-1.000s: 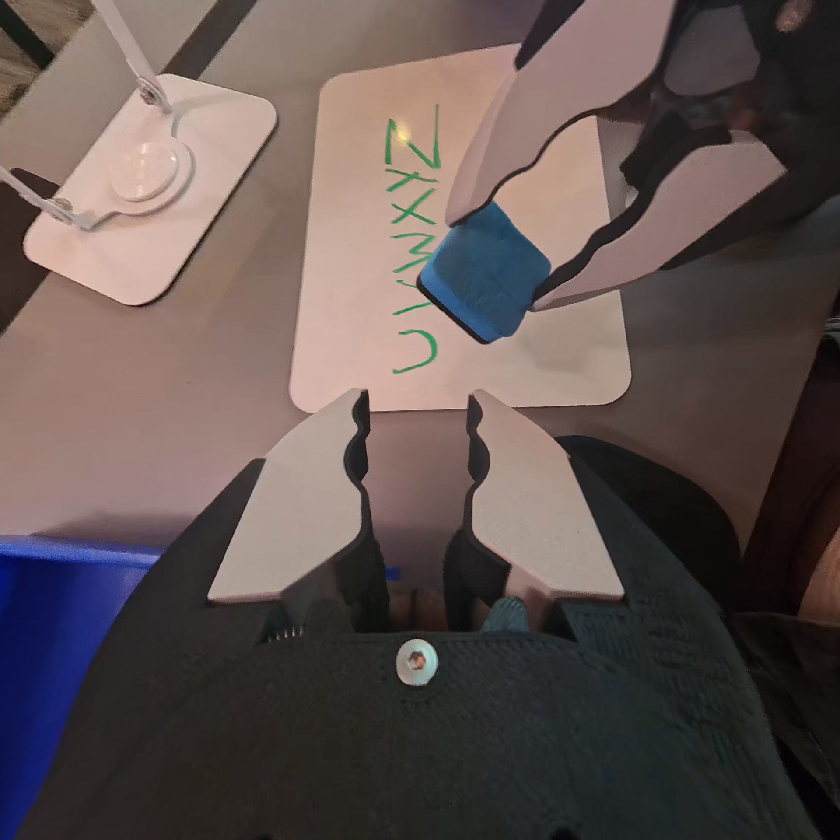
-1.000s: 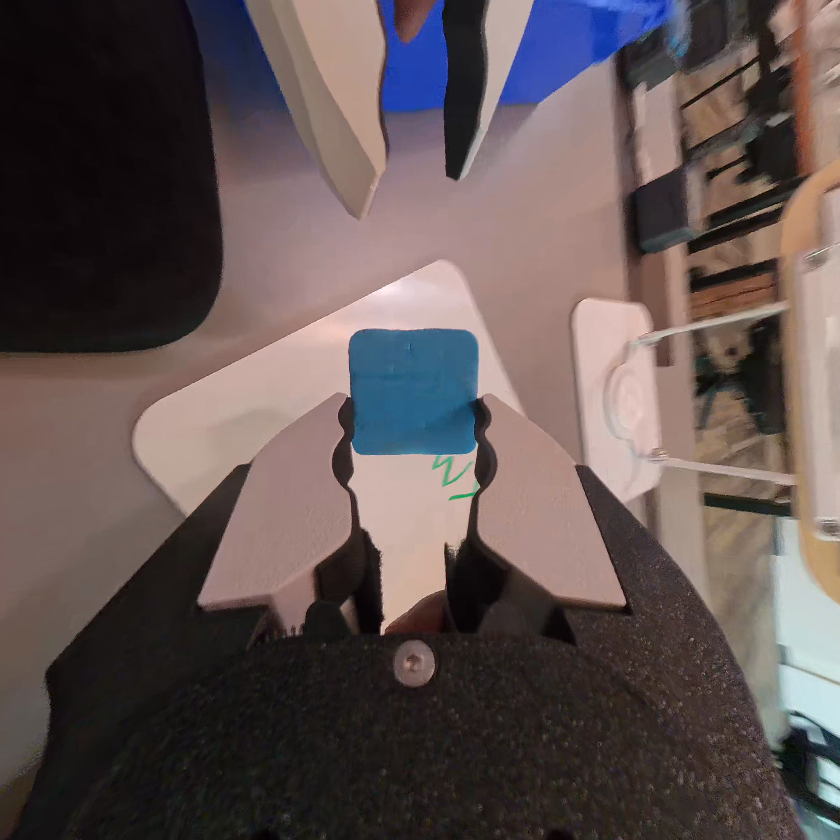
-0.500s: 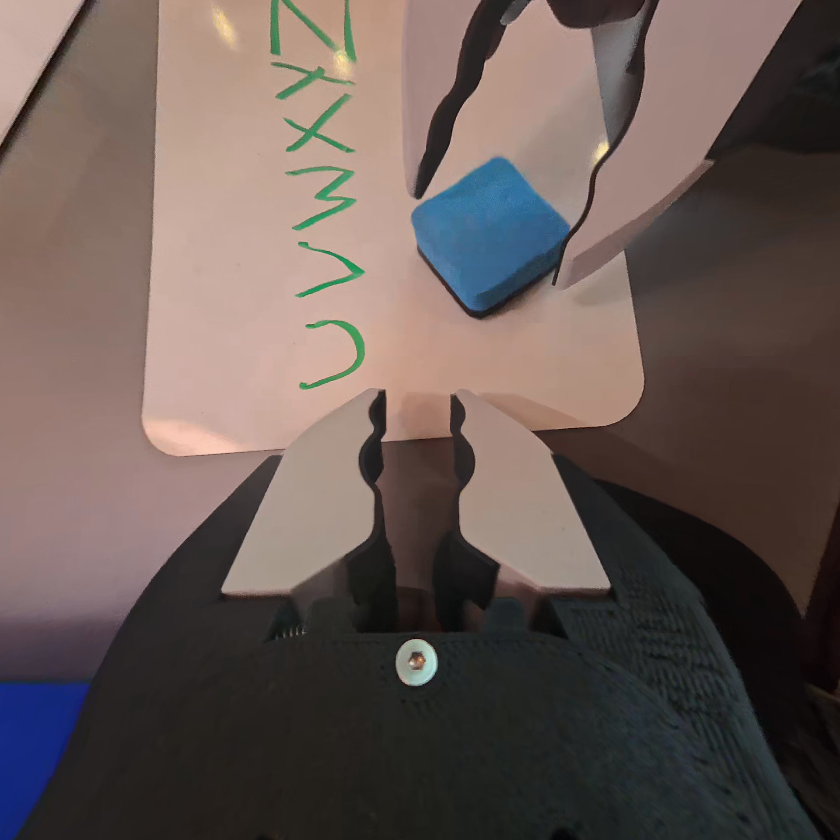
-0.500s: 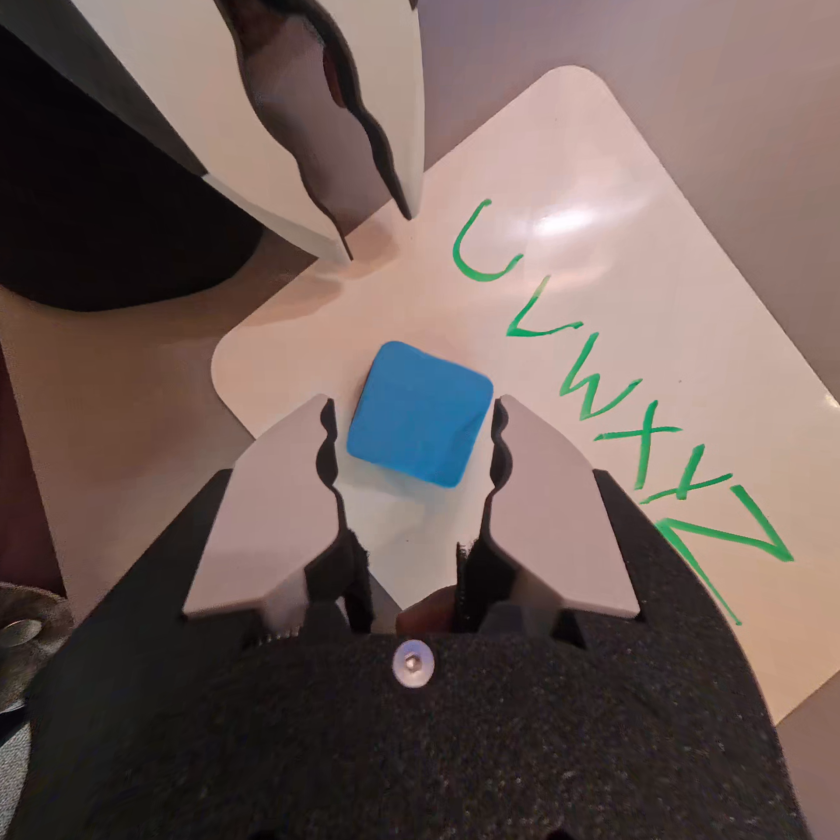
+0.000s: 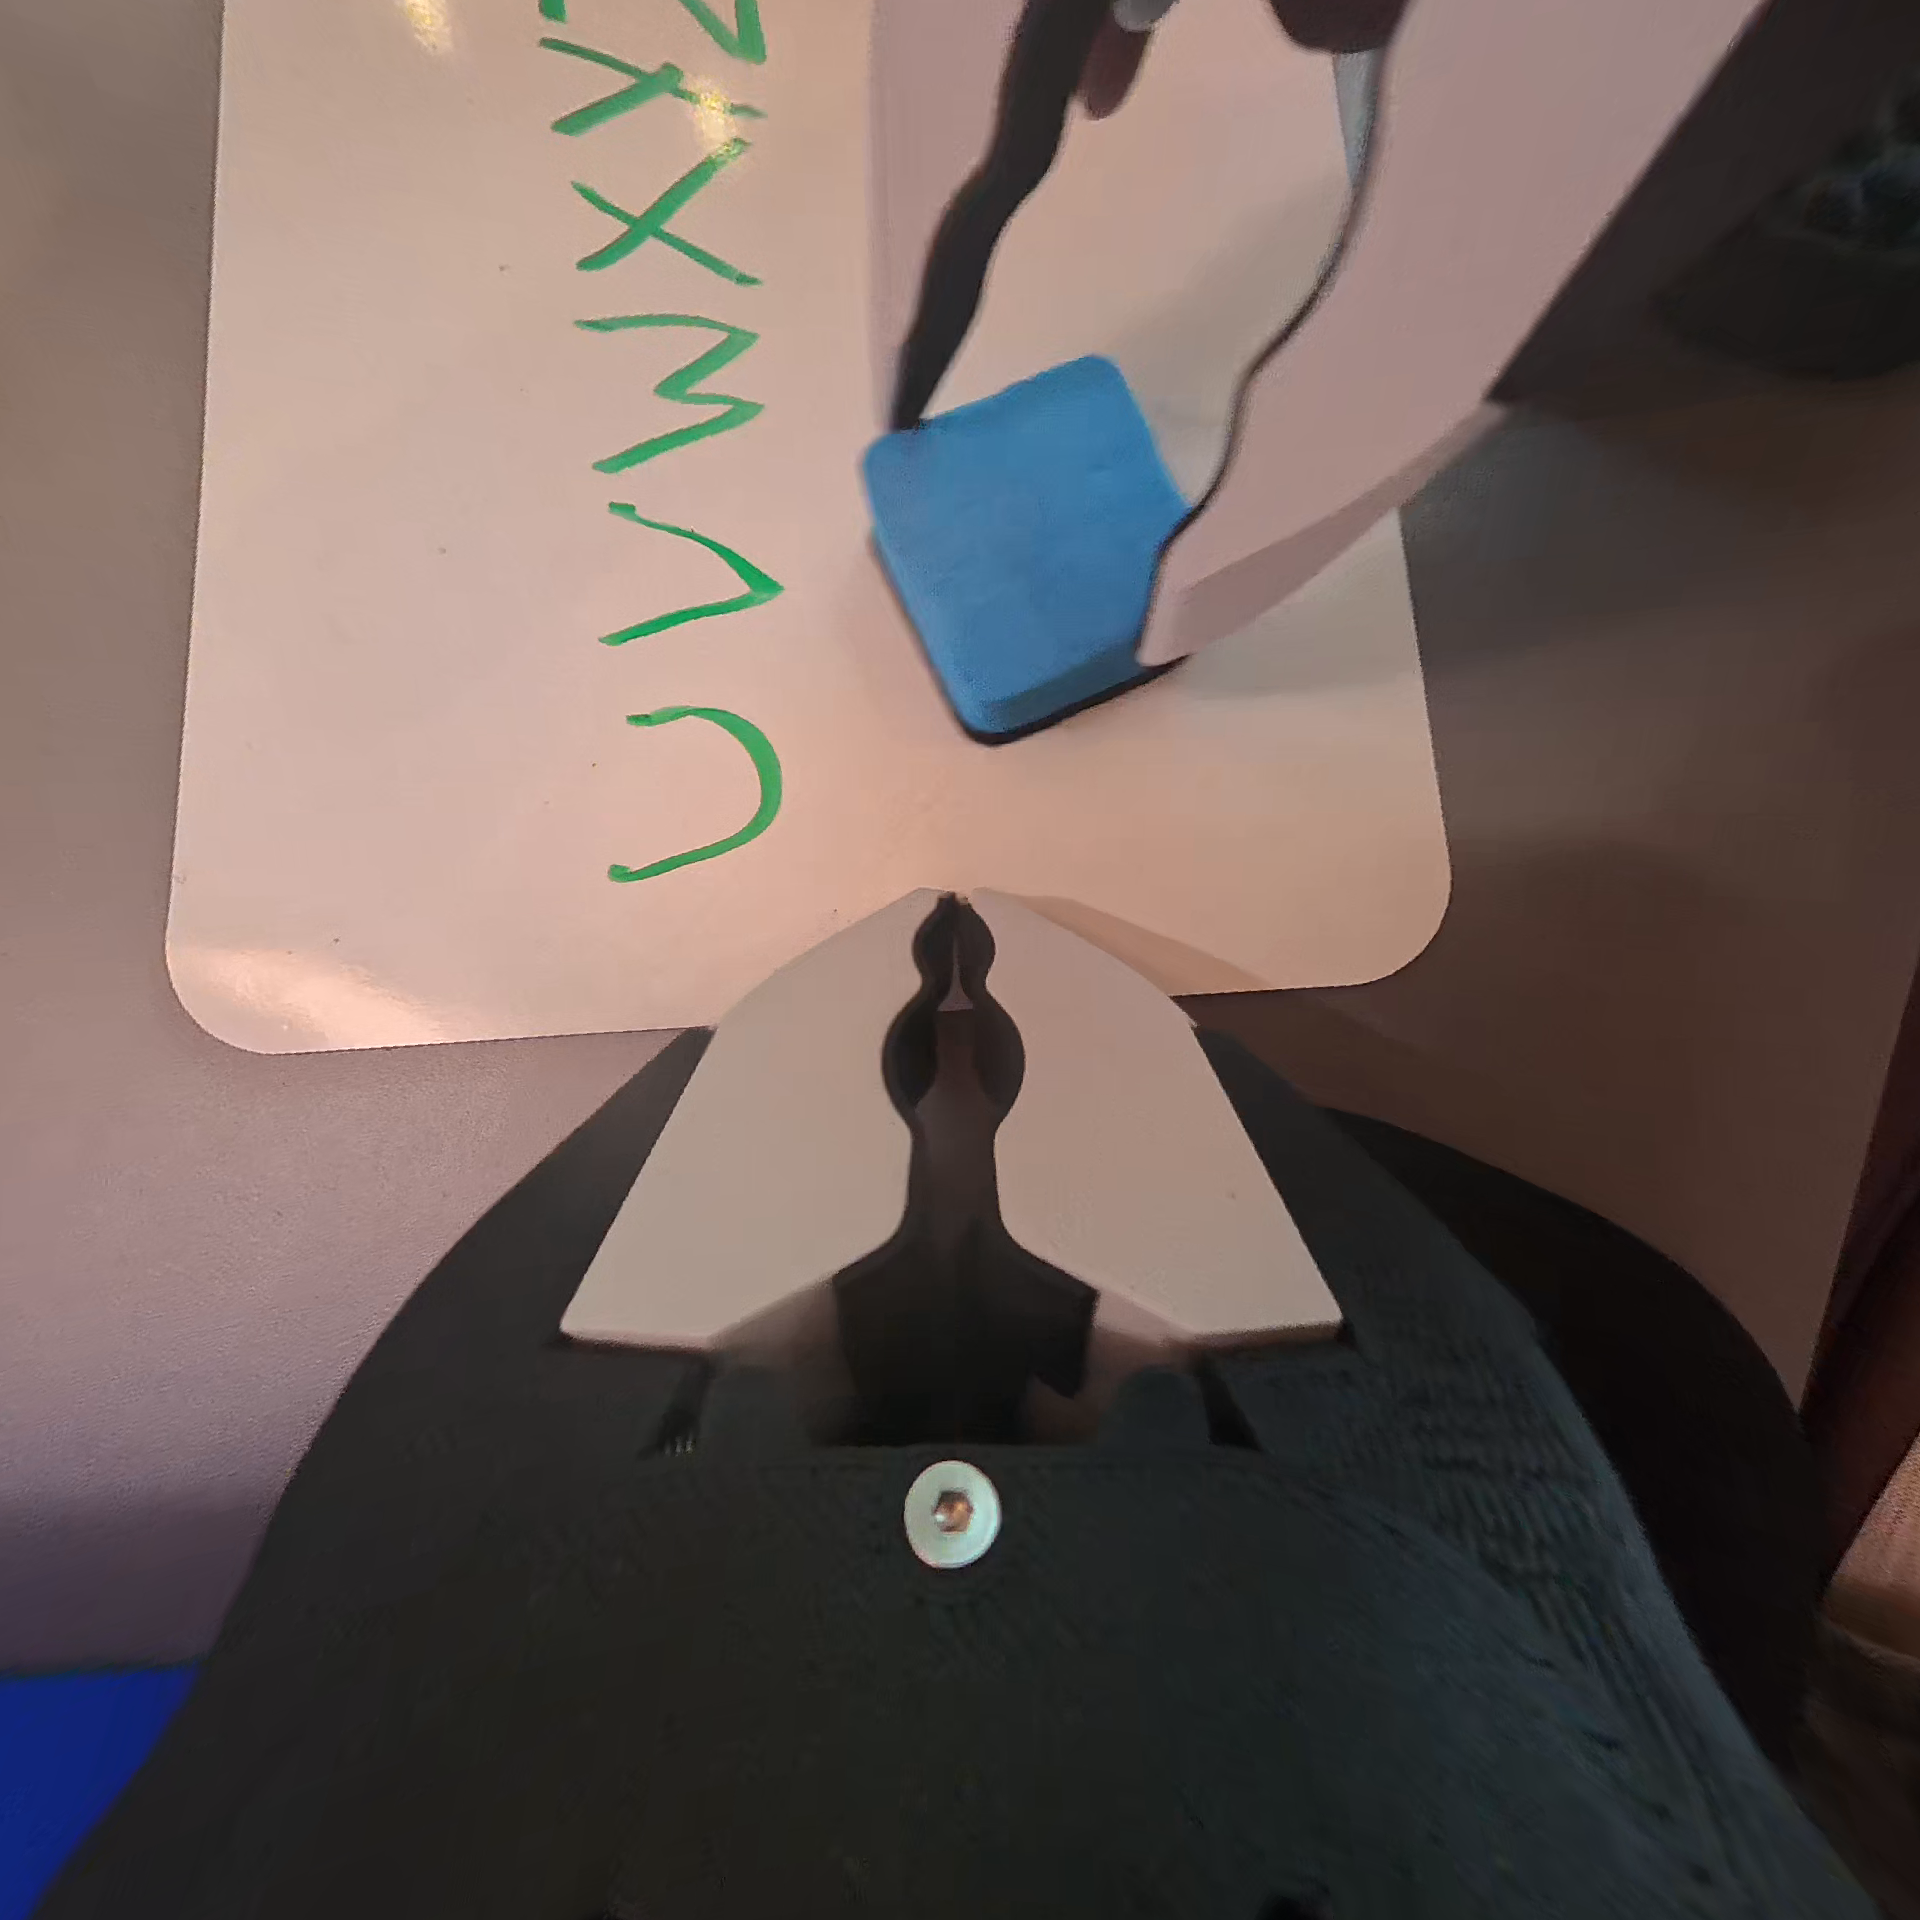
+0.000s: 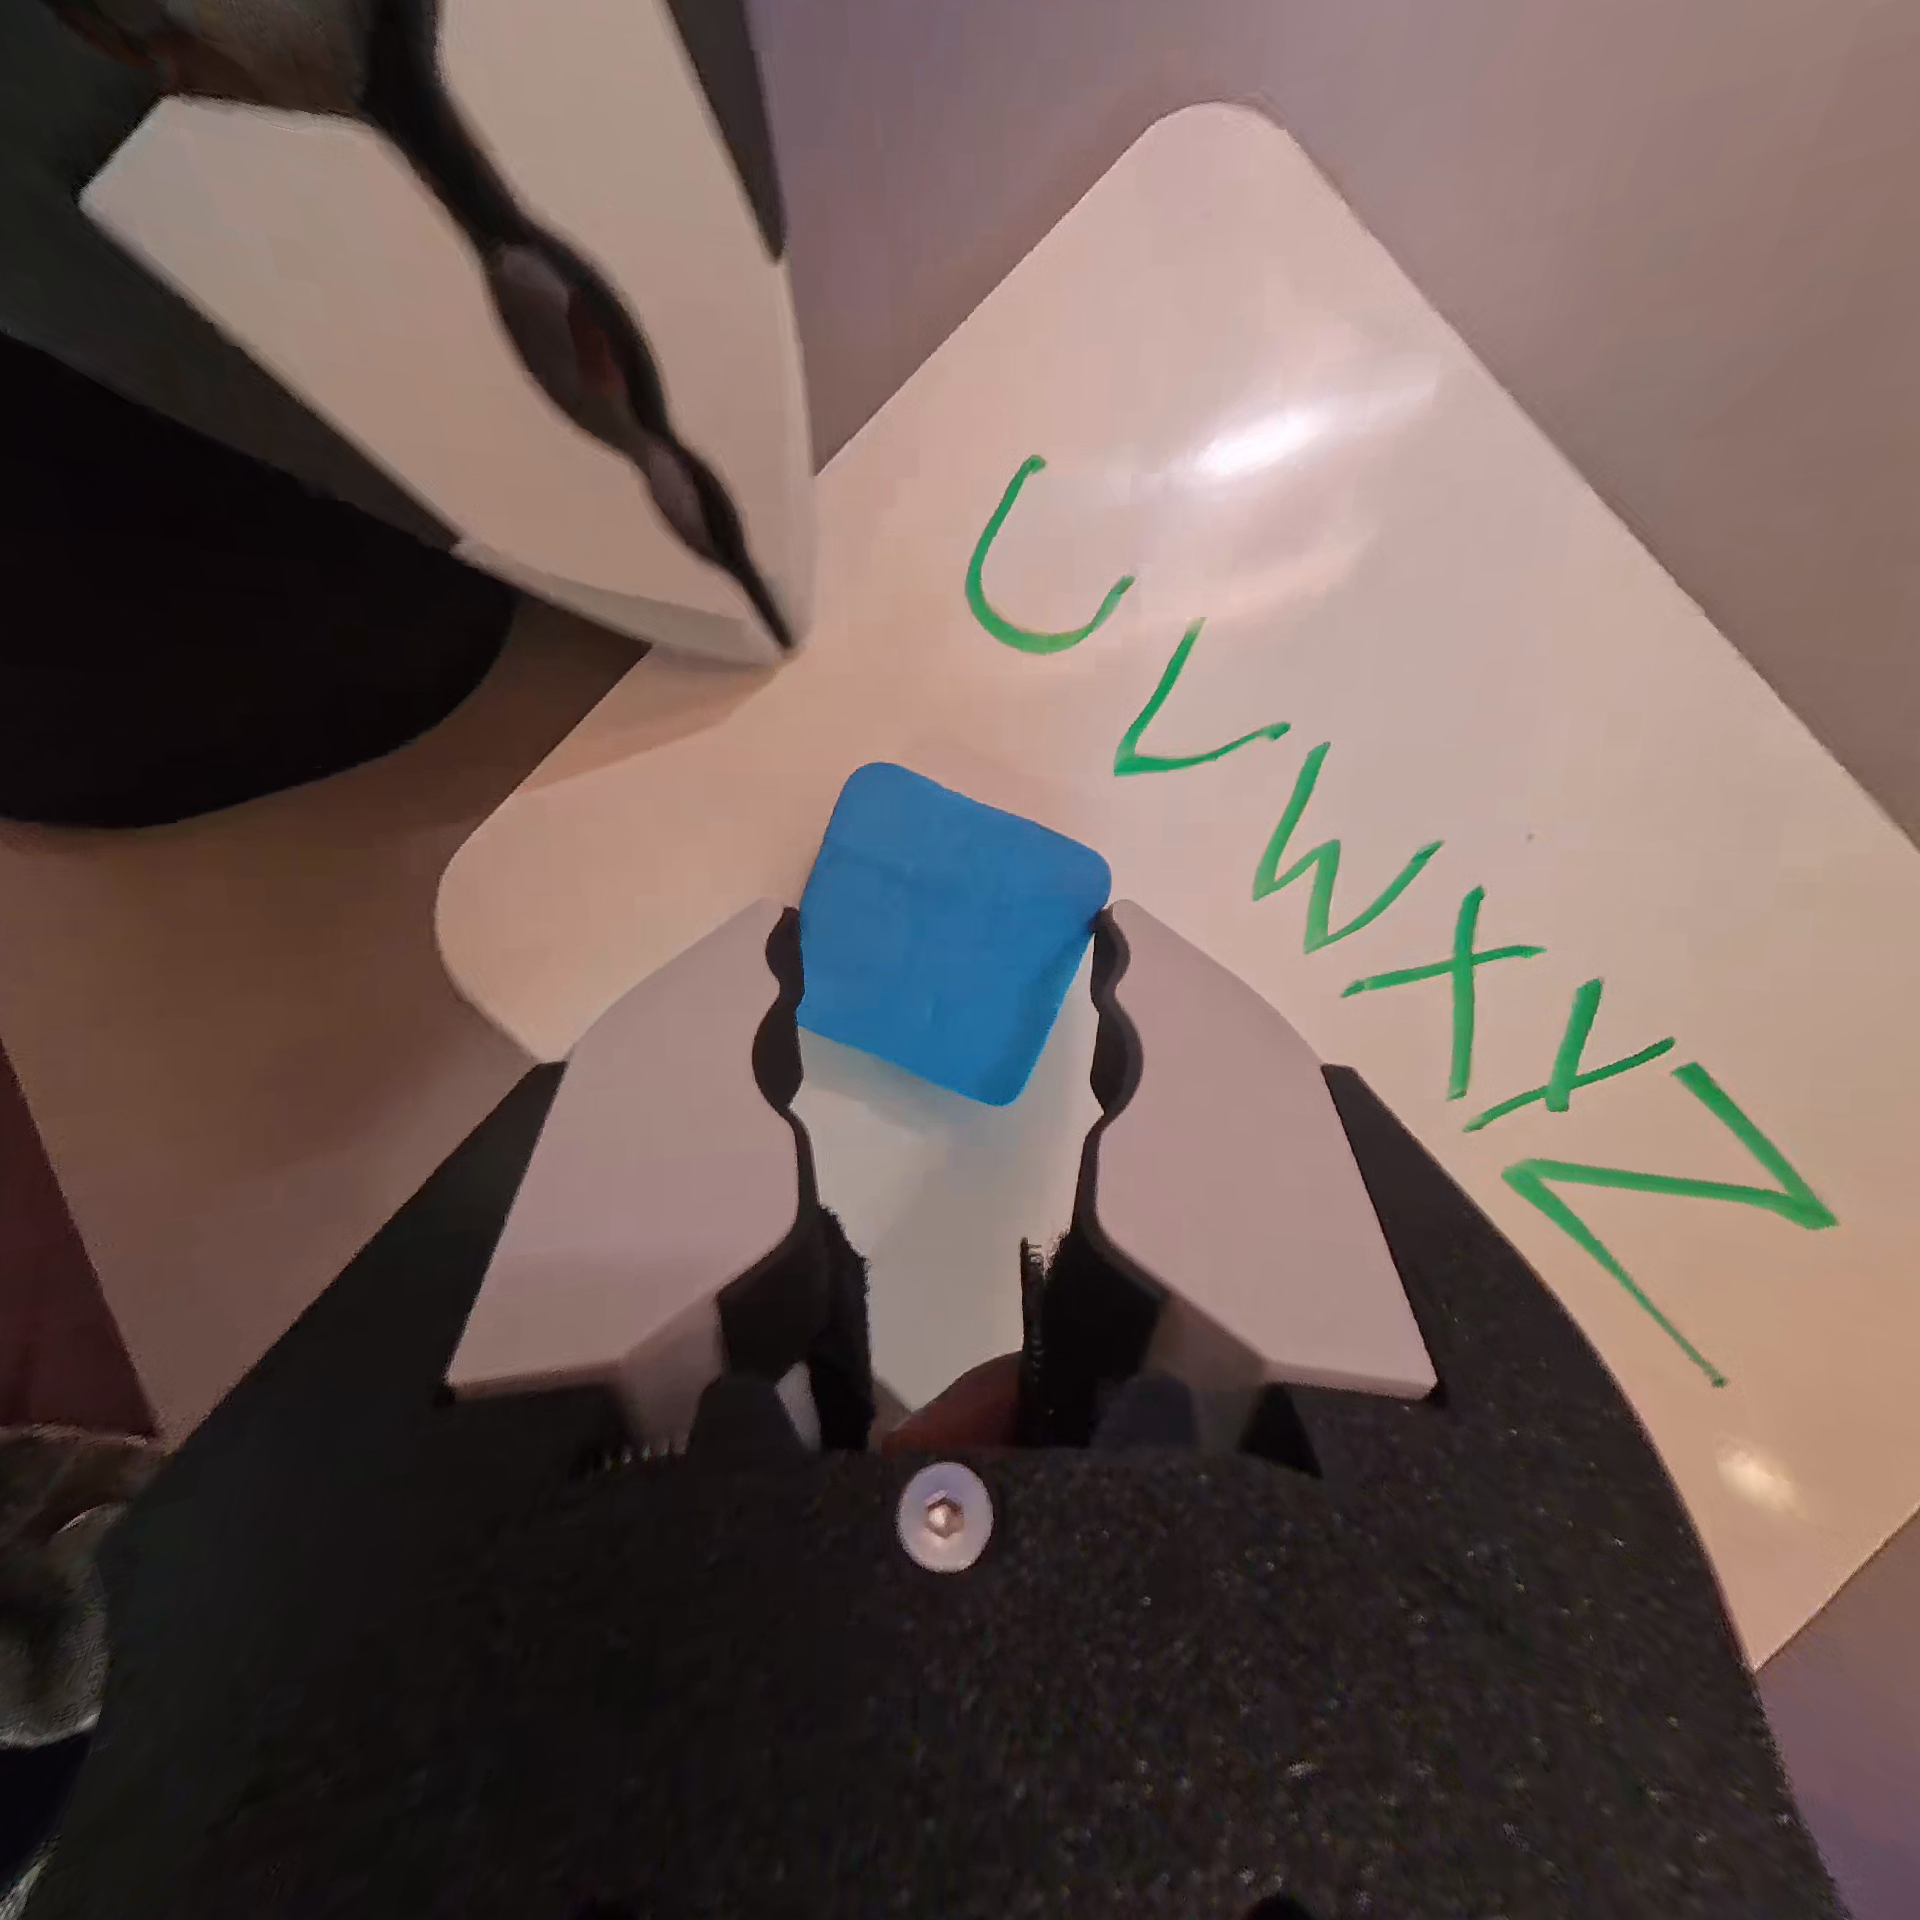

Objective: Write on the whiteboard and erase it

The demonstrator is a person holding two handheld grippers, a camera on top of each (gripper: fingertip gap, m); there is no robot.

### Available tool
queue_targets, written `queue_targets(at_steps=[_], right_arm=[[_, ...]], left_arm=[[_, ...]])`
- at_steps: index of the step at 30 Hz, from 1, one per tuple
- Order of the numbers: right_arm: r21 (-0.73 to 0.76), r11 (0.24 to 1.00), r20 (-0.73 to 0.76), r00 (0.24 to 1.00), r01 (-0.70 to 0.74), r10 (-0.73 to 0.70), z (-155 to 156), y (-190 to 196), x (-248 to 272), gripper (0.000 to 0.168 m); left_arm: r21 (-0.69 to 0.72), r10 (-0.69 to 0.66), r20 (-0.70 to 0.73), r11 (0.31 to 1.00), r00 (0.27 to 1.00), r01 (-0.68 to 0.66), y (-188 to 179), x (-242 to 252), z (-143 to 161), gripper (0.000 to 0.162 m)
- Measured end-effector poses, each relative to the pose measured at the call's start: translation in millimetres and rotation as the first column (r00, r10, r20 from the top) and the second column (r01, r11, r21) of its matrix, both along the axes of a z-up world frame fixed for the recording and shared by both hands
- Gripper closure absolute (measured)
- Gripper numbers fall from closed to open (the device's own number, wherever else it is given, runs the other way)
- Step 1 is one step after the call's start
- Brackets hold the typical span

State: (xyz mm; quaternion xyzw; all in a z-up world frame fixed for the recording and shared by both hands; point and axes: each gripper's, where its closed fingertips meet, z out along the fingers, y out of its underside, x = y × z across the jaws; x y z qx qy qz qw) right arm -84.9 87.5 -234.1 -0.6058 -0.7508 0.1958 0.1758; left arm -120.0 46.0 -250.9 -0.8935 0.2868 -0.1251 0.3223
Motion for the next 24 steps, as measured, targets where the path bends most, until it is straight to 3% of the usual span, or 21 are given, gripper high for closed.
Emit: queue_targets(at_steps=[4,7,11,16,20,22,24], right_arm=[[-0.014,0.999,-0.084,0.996,0.039,-0.040,0,10,-46,0.114],[-0.002,0.999,-0.074,0.996,-0.042,0.042,-1,2,-61,0.115],[-0.027,0.997,-0.085,0.993,0.076,-0.078,-1,36,-73,0.115],[-0.019,0.998,-0.102,0.994,-0.052,0.049,-1,-3,-74,0.115],[-0.016,0.995,-0.092,0.991,0.100,-0.101,-2,46,-73,0.116],[0.002,0.995,-0.130,0.987,0.097,-0.096,-1,37,-80,0.116],[-0.025,1.000,-0.136,0.991,0.002,-0.006,-2,7,-77,0.116]], left_arm=[[-0.009,0.004,0.024,1.000,1.000,-0.004,0,0,0,0.161],[-0.005,0.004,0.023,1.000,1.000,-0.004,0,0,0,0.162],[0.004,0.002,0.016,1.000,1.000,-0.002,0,0,0,0.161],[0.009,0.002,0.012,1.000,1.000,-0.002,0,0,0,0.161],[0.015,0.001,0.006,1.000,1.000,-0.001,1,0,0,0.161],[0.014,0.002,0.009,1.000,1.000,-0.002,0,0,0,0.162],[0.013,0.002,0.011,1.000,1.000,-0.003,0,0,0,0.162]])
